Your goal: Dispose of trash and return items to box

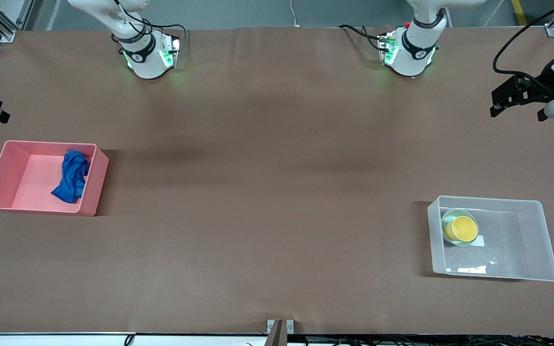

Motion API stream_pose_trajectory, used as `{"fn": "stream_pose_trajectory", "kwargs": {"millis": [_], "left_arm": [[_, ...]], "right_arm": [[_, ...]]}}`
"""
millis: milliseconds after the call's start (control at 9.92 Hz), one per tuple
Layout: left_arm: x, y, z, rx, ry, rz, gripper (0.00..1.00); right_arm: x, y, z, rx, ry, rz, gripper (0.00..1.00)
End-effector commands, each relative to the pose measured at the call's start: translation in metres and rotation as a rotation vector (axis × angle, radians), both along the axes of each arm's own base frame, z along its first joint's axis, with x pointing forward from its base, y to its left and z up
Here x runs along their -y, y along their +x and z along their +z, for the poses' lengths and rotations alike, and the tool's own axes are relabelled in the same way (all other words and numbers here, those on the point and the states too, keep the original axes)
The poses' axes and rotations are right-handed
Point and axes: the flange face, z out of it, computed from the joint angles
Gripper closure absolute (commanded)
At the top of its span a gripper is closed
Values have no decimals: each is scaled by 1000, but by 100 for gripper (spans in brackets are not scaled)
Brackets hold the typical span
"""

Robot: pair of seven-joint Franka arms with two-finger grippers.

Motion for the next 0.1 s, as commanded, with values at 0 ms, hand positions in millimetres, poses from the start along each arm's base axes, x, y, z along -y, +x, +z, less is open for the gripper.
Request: {"fn": "stream_pose_trajectory", "kwargs": {"millis": [0], "left_arm": [[-2,1,-16,-27,24,12,0]], "right_arm": [[0,-2,2,-1,18,-4,0]]}}
